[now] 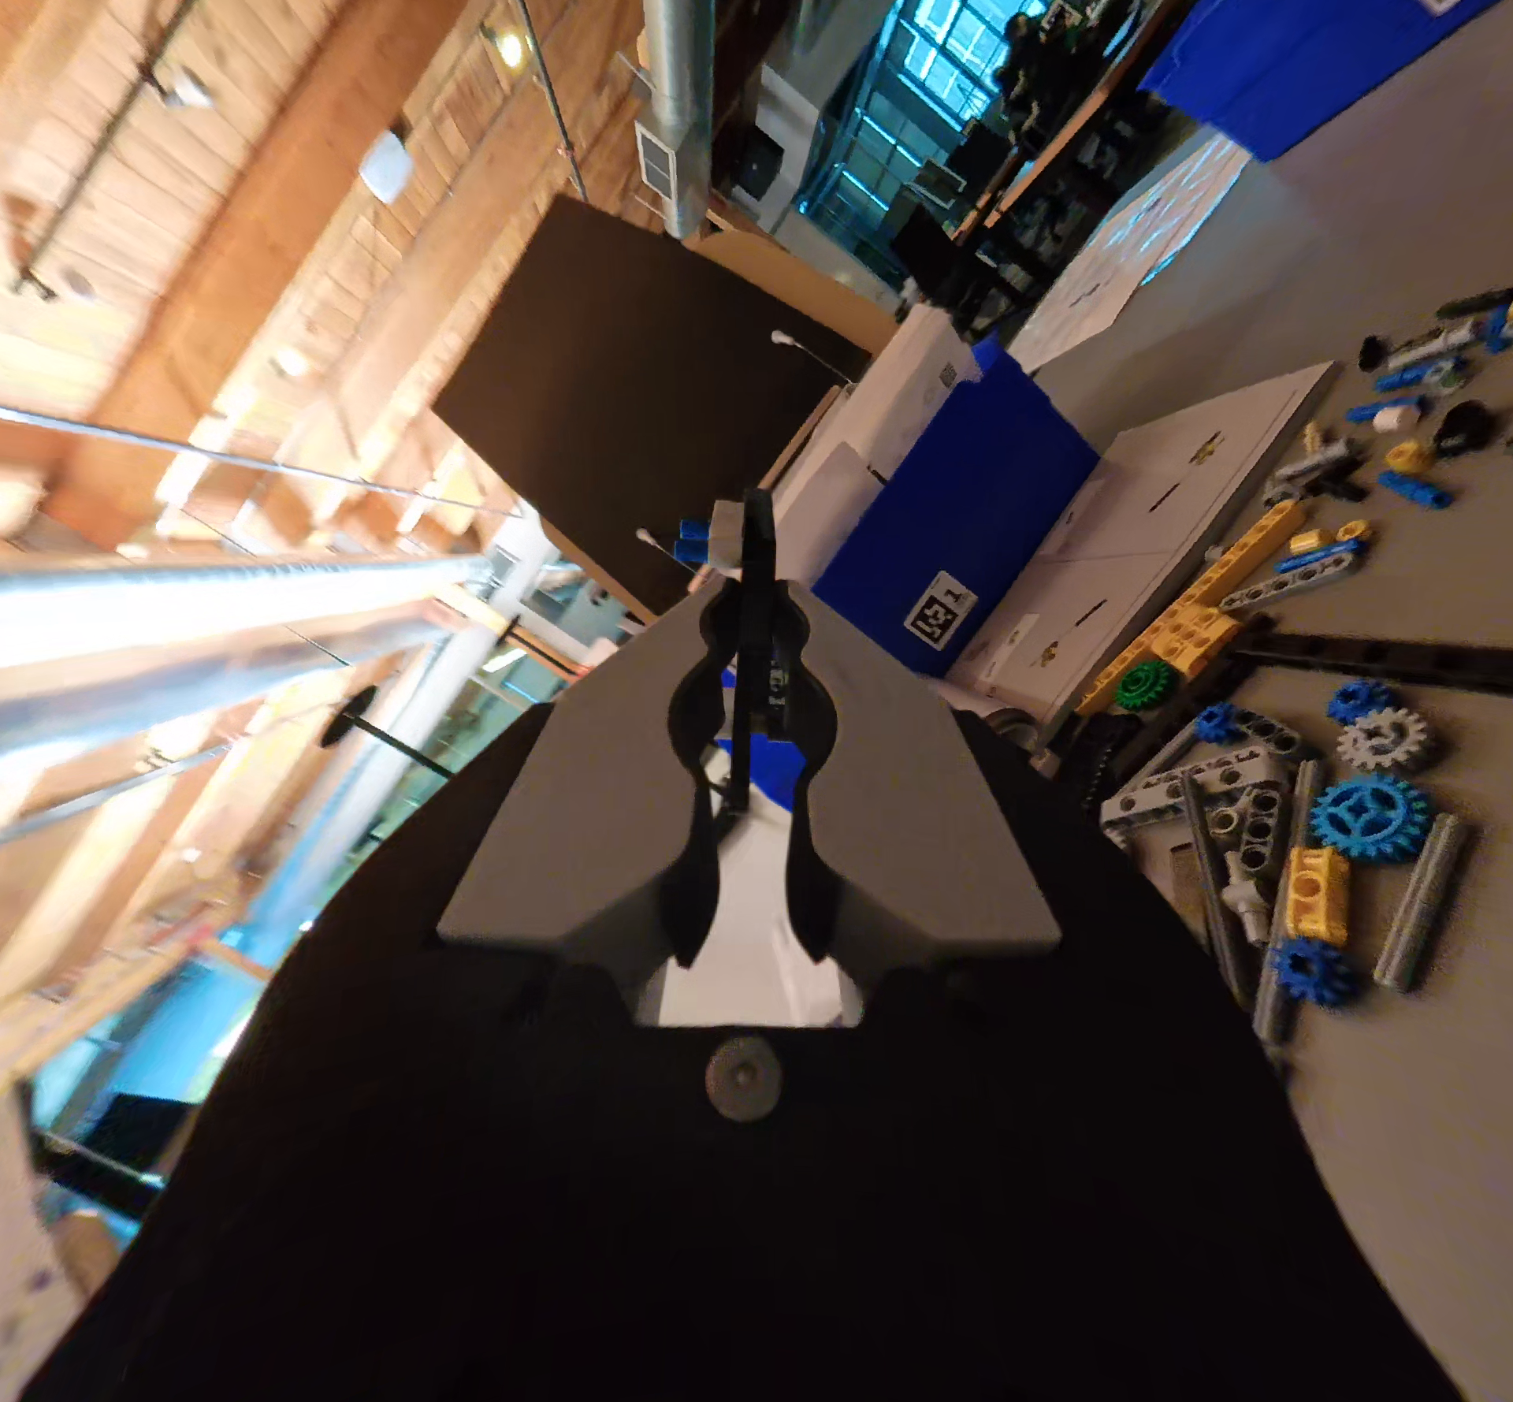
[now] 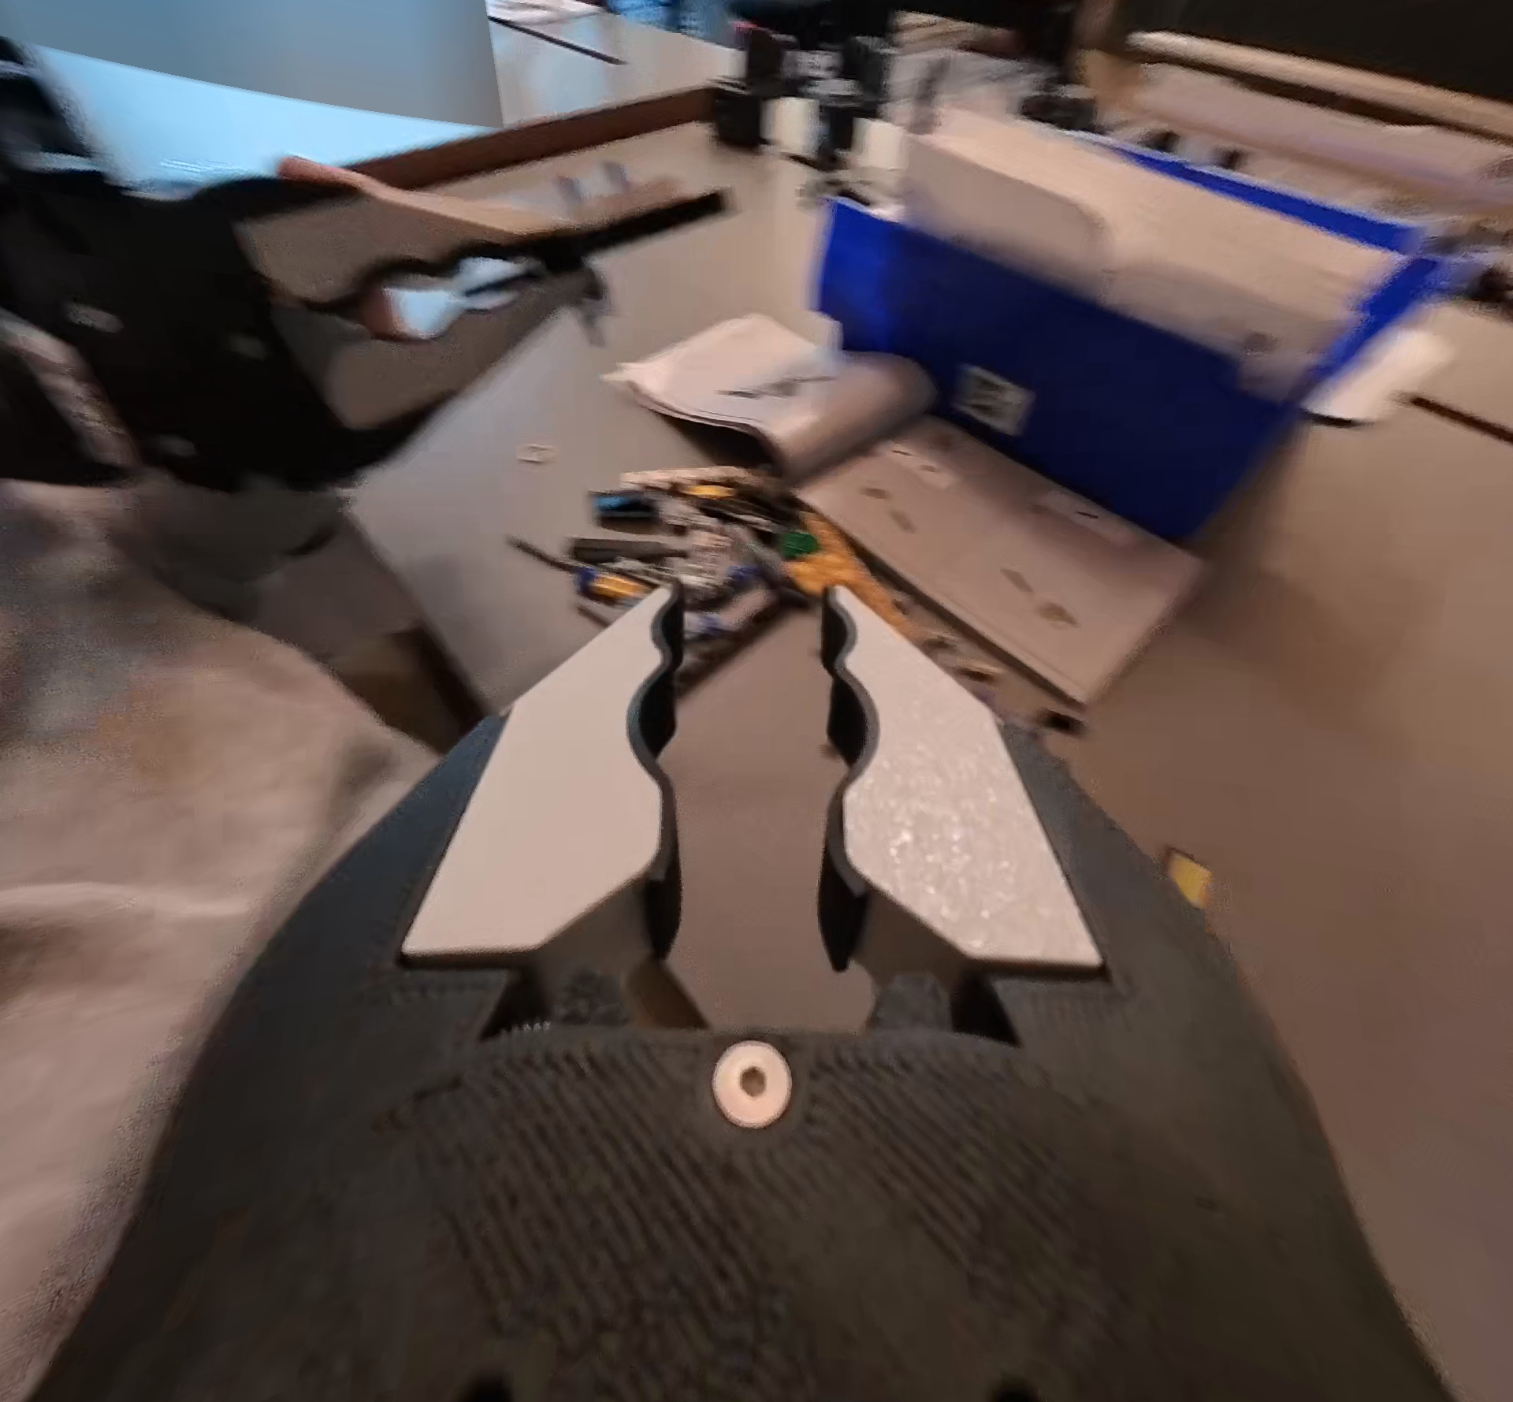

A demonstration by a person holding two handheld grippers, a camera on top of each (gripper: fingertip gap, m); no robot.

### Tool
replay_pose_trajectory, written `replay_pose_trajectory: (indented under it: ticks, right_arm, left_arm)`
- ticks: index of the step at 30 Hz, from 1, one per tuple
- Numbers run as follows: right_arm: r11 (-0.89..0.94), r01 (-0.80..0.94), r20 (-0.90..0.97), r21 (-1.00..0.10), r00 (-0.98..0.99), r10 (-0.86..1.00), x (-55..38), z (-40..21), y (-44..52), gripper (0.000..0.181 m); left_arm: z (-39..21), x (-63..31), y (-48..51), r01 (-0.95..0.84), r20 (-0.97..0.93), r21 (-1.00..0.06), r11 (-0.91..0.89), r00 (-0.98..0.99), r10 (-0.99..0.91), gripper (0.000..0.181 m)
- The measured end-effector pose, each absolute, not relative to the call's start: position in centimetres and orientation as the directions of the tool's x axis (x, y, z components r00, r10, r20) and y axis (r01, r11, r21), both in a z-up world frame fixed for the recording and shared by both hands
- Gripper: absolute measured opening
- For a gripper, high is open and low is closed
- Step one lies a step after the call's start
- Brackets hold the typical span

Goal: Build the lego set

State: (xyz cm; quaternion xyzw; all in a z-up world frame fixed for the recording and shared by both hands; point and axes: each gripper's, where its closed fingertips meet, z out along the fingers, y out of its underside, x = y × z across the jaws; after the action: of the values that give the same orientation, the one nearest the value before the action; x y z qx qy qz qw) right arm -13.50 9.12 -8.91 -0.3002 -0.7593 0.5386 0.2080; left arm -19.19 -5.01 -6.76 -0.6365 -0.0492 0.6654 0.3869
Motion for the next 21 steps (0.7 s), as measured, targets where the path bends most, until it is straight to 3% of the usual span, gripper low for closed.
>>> replay_pose_trajectory:
  ticks: [1,7,12,17,21]
  right_arm:
    - [0.246,0.236,0.015,-0.94,-0.692,0.721,-14.1,-9.1,10.3,0.034]
    - [0.252,0.4,0.082,-0.881,-0.396,0.914,-17.0,-14.4,19.1,0.043]
    - [0.116,0.456,-0.023,-0.882,-0.289,0.957,-18.3,-17.4,21.2,0.044]
    - [0.051,0.517,-0.07,-0.854,-0.211,0.975,-19.6,-20.0,22.1,0.04]
    - [0.072,0.564,-0.033,-0.823,-0.173,0.984,-19.9,-20.9,22.7,0.02]
  left_arm:
    - [-6.9,-19.4,-5.2,-0.438,-0.785,-0.597,-0.673,0.145,0.602,0.005]
    - [-8.6,-20.4,-4.6,-0.299,-0.587,-0.81,-0.505,0.39,0.71,0.005]
    - [-9.0,-20.3,-3.7,-0.063,-0.151,-0.988,-0.143,0.62,0.77,0.004]
    - [-9.4,-20.7,-3.7,0.222,0.297,-0.955,0.197,0.697,0.653,0.005]
    - [-9.7,-21.0,-4.1,0.368,0.505,-0.862,0.348,0.679,0.534,0.005]
